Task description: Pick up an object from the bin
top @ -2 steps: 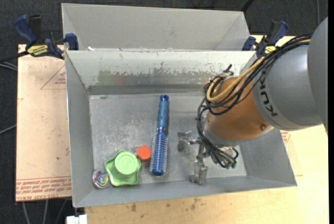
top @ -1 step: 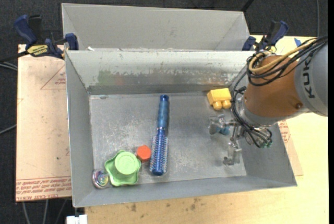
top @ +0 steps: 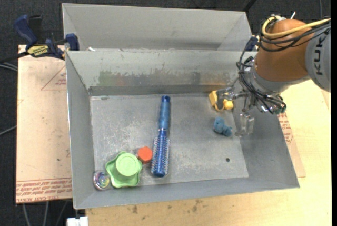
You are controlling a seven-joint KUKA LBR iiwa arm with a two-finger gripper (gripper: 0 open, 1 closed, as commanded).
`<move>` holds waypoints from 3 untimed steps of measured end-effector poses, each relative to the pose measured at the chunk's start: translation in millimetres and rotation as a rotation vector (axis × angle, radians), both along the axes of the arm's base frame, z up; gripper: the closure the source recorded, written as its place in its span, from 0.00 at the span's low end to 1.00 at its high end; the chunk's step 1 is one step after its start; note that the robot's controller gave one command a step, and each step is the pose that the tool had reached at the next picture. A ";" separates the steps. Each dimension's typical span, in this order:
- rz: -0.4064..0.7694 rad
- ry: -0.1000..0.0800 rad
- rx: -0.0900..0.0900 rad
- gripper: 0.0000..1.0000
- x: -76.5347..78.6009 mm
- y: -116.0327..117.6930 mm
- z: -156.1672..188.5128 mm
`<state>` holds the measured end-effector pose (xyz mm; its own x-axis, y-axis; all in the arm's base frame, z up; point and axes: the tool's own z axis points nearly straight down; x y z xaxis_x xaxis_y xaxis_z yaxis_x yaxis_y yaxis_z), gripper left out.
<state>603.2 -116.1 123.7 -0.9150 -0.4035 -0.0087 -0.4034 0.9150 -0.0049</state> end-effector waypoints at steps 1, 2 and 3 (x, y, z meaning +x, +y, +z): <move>-0.163 0.008 0.004 0.00 17.9 0.6 -54.9; -0.166 0.006 0.004 1.00 18.5 -0.4 -53.2; -0.172 -0.005 0.002 1.00 32.3 -0.9 46.2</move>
Offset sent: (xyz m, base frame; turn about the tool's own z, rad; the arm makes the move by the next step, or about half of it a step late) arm 0.0175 -0.0009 -0.0537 0.1641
